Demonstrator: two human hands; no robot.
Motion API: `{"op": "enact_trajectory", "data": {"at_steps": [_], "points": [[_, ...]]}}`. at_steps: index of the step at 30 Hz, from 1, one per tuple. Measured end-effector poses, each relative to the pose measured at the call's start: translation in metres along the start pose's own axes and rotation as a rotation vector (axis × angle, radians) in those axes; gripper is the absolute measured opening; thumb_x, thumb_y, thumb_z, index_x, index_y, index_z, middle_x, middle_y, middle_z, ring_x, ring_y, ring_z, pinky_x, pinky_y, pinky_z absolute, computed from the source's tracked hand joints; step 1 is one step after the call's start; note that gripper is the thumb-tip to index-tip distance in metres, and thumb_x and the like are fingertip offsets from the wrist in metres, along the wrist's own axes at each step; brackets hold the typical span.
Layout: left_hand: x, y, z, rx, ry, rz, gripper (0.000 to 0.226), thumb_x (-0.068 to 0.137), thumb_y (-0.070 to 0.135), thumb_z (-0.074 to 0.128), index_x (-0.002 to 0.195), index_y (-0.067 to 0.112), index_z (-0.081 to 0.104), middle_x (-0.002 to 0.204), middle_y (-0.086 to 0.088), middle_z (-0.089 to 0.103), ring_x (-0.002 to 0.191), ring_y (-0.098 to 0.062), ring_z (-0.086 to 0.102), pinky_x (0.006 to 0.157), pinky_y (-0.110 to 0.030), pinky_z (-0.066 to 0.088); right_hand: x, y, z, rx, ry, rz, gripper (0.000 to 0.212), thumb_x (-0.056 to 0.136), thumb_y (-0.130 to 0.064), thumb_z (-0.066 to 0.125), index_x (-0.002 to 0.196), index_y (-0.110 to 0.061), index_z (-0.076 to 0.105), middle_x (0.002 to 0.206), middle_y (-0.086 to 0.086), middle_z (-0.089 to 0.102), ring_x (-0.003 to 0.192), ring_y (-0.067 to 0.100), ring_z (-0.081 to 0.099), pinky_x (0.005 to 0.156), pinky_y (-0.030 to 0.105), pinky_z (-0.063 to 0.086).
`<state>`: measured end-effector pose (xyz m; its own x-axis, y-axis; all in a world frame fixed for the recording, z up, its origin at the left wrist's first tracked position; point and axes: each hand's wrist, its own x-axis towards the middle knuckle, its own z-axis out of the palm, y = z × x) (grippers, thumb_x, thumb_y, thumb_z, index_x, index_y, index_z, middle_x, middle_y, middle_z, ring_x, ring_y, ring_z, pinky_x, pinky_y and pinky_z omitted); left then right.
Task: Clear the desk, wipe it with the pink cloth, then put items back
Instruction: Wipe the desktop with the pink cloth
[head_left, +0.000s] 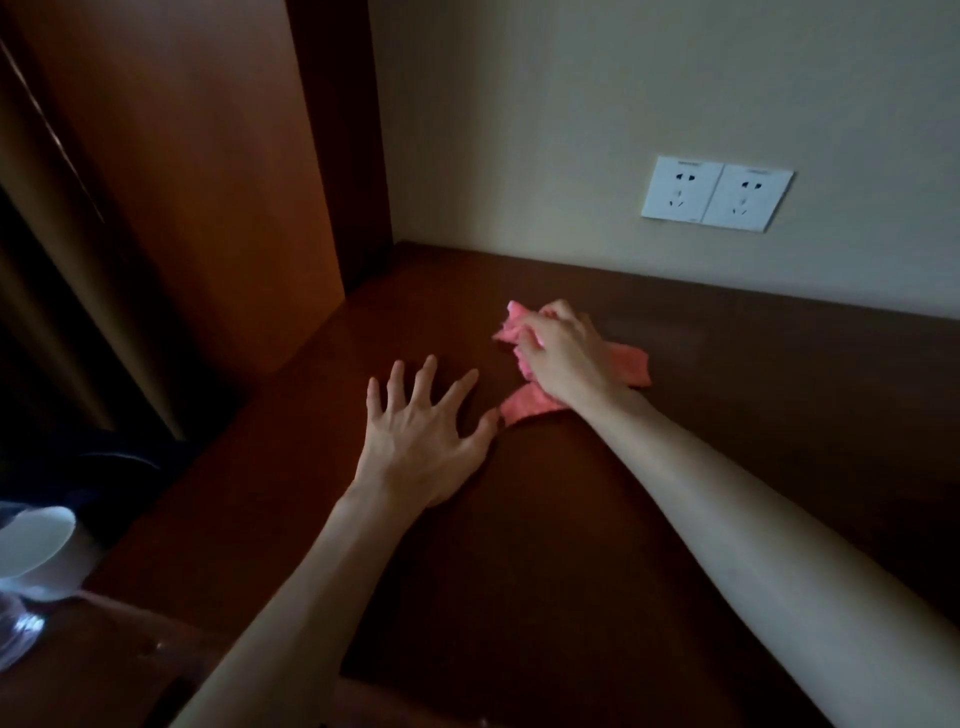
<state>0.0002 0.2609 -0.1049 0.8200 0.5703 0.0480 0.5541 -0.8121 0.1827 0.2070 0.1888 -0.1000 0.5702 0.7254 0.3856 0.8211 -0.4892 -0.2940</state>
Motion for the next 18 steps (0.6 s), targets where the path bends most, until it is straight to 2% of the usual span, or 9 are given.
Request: {"op": "enact_trajectory", "data": {"at_steps": [4,7,10,14,16,18], "points": [[0.001,0.001,0.0,0.013,0.004,0.001,0.069,0.093,0.078,0.014,0.157,0.051,0.01,0.17,-0.002,0.0,0.156,-0.031,-0.008,0.124,-0.055,-0.005,0.071,0.007,0.019,0.007,-0.044,0.046,0.039,0.1,-0.05,0.051,0.135,-0.037,0.063,0.124,0.009,0.056,0.114,0.036,0.056,0.095,0.044,0.05],[0.0,0.001,-0.002,0.007,0.015,0.007,0.069,0.093,0.078,0.015,0.157,0.051,0.012,0.17,-0.002,0.002,0.156,-0.031,-0.006,0.124,-0.055,-0.004,0.074,0.002,0.018,-0.001,-0.062,0.042,0.037,0.097,-0.047,0.057,0.132,-0.038,0.064,0.126,0.009,0.055,0.117,0.037,0.054,0.097,0.044,0.048],[-0.004,0.001,-0.003,0.004,0.013,0.006,0.07,0.093,0.078,0.016,0.157,0.049,0.014,0.17,-0.002,0.004,0.156,-0.031,-0.004,0.124,-0.055,-0.002,0.029,-0.003,0.002,0.052,-0.075,-0.046,0.03,0.096,-0.051,0.058,0.123,-0.042,0.069,0.123,0.003,0.055,0.117,0.033,0.054,0.098,0.043,0.048],[-0.008,0.002,-0.005,-0.009,0.001,0.0,0.07,0.094,0.077,0.02,0.158,0.048,0.016,0.17,-0.003,0.006,0.156,-0.032,-0.001,0.124,-0.055,0.0,-0.068,-0.013,-0.031,0.121,-0.124,-0.168,0.051,0.092,-0.07,0.042,0.125,-0.04,0.067,0.129,-0.01,0.052,0.12,0.024,0.052,0.103,0.045,0.047],[-0.011,0.003,-0.007,-0.012,-0.013,-0.005,0.071,0.095,0.076,0.021,0.159,0.046,0.017,0.17,-0.004,0.007,0.156,-0.033,0.0,0.124,-0.055,0.0,-0.121,-0.018,-0.048,0.133,-0.089,-0.24,0.047,0.092,-0.063,0.047,0.125,-0.038,0.069,0.13,-0.012,0.053,0.116,0.021,0.054,0.097,0.043,0.051],[-0.012,0.004,-0.011,-0.007,-0.026,-0.007,0.071,0.095,0.076,0.024,0.158,0.044,0.02,0.169,-0.005,0.011,0.155,-0.034,0.005,0.124,-0.055,0.004,-0.166,-0.019,-0.064,0.149,-0.078,-0.29,0.039,0.095,-0.053,0.053,0.128,-0.04,0.067,0.132,-0.014,0.051,0.117,0.014,0.053,0.094,0.033,0.051]]}}
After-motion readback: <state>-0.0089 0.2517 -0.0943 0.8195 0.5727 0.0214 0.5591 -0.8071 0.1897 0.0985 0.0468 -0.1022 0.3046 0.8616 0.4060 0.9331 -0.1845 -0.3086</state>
